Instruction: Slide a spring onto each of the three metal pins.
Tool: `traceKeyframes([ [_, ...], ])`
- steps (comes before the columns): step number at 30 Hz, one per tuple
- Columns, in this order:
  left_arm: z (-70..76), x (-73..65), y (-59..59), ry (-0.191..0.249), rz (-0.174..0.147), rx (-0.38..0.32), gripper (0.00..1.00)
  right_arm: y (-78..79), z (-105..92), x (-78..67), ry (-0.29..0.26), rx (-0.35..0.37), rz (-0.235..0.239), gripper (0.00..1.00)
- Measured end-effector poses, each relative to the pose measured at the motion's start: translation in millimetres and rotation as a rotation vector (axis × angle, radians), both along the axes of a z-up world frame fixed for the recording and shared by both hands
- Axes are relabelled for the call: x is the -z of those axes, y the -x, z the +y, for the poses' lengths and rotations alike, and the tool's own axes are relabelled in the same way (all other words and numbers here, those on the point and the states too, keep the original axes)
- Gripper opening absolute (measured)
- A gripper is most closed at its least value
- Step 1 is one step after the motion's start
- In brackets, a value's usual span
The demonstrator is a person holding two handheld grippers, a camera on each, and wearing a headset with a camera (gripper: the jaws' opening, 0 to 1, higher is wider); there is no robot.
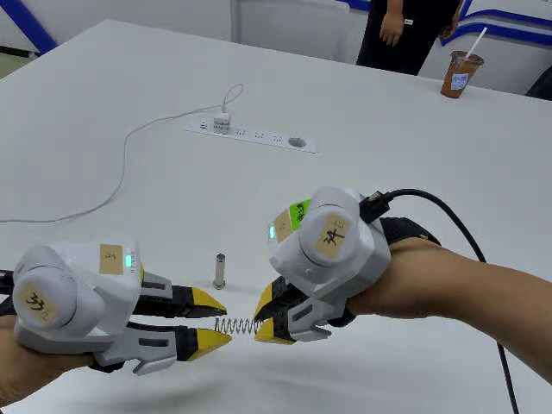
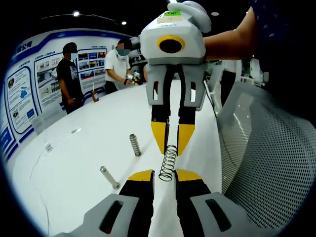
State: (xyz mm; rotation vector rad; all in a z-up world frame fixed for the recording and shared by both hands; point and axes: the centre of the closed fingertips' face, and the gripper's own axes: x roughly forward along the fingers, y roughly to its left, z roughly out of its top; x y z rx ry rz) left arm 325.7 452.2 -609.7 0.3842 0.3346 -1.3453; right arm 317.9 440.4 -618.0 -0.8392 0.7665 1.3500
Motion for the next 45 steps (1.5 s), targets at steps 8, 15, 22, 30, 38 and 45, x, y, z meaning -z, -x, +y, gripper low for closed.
traceKeyframes([
  [8, -1.2, 1.4, 3.4, -0.005, -0.004, 0.024, 0.12, 1.1, -0.4, -3.2, 0.003, -0.009, -0.002, 0.11],
  [15, -0.7, -0.1, 2.0, -0.003, -0.007, 0.02, 0.11, -1.4, 2.4, -14.7, -0.018, -0.004, -0.013, 0.11],
  [22, 0.6, 0.5, 1.1, -0.009, -0.011, 0.014, 0.11, -2.4, 9.8, -24.4, -0.048, -0.001, -0.021, 0.11],
  [30, 1.9, 0.9, -0.3, -0.008, -0.009, 0.004, 0.1, -3.0, 20.4, -33.6, -0.086, -0.006, -0.032, 0.11],
  [38, 0.0, 0.0, -0.8, -0.002, -0.008, 0.0, 0.1, -3.6, 27.2, -39.2, -0.089, -0.014, -0.04, 0.11],
  [45, -1.5, 0.0, -0.6, 0.003, -0.009, -0.002, 0.11, -3.8, 28.6, -39.6, -0.055, -0.019, -0.039, 0.11],
])
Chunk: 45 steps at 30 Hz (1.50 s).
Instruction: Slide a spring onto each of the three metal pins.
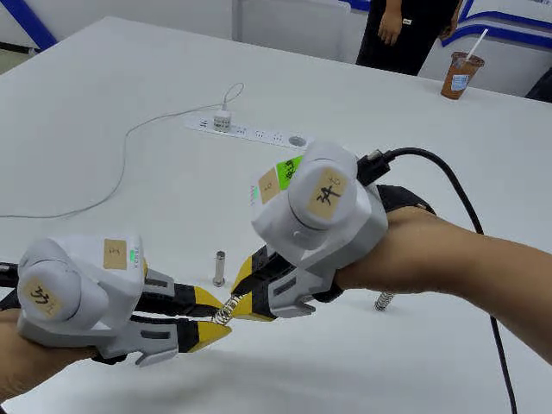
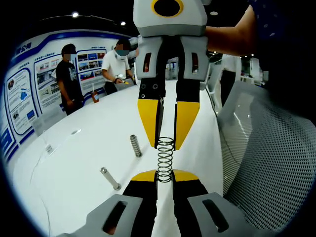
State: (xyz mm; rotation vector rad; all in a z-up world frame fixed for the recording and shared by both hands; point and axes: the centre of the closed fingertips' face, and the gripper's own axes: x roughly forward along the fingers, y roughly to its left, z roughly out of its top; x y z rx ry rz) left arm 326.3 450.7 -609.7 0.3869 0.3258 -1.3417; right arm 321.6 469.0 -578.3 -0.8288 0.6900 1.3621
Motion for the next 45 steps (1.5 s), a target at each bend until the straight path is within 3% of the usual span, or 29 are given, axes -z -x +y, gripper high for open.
traceKeyframes([
  [17, -1.3, 1.5, -0.4, -0.001, 0.011, -0.008, 0.1, 0.7, 1.4, 0.6, 0.049, -0.016, 0.017, 0.11],
  [45, -4.9, -4.7, -6.4, 0.032, 0.001, -0.026, 0.12, -2.8, 5.8, -4.5, 0.047, -0.017, 0.011, 0.11],
])
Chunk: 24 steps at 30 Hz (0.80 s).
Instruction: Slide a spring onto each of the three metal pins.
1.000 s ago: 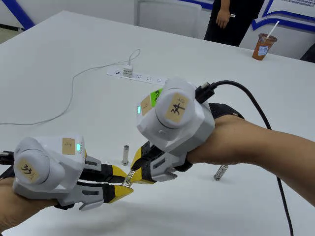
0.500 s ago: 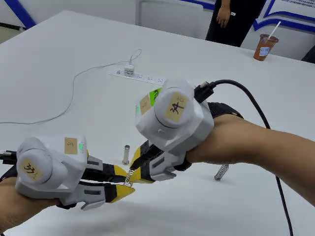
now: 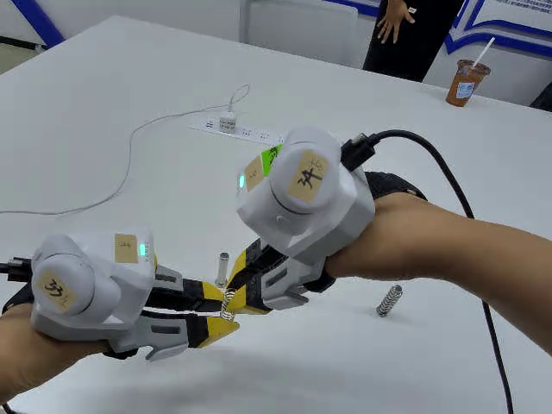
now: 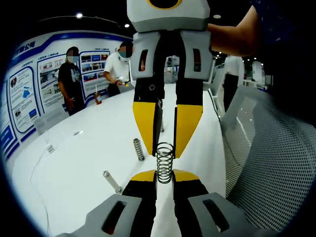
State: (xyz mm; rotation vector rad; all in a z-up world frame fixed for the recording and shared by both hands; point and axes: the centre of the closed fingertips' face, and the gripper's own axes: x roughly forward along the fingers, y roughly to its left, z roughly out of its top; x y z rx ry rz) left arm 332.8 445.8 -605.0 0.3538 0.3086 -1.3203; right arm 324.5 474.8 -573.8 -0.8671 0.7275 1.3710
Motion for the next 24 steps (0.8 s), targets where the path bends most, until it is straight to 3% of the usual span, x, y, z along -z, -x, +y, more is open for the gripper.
traceKeyframes([
  [13, 12.7, -0.9, -4.4, 0.007, 0.006, -0.039, 0.21, -6.1, -1.0, -2.9, 0.008, 0.011, 0.001, 0.11],
  [24, 28.5, -5.7, -11.4, 0.031, 0.017, -0.115, 0.33, -21.4, -4.4, -12.2, -0.001, 0.038, -0.011, 0.11],
])
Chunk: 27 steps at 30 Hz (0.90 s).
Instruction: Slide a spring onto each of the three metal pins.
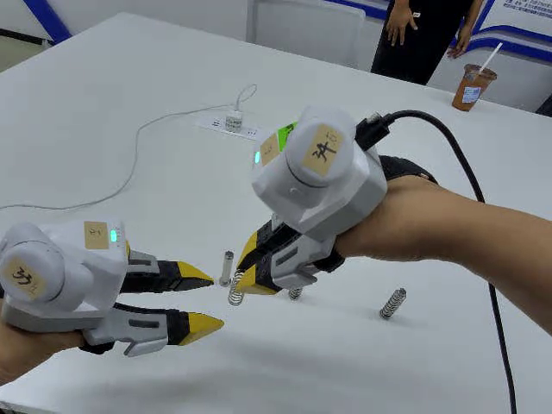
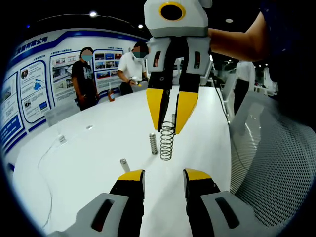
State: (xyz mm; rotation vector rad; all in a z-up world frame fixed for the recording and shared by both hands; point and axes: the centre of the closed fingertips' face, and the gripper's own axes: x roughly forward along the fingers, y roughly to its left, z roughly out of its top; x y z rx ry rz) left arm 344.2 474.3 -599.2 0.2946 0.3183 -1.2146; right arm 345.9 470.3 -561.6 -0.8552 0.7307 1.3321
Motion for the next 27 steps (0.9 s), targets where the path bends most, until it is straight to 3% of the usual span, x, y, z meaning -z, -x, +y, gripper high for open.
traceKeyframes([
  [15, 14.3, -6.8, -4.5, 0.055, 0.033, -0.08, 0.54, -30.2, -0.2, -10.5, -0.013, 0.038, -0.027, 0.11],
  [27, 16.2, -8.3, -2.9, 0.073, 0.046, -0.101, 0.61, -51.6, 4.9, -7.7, -0.022, 0.07, -0.024, 0.11],
])
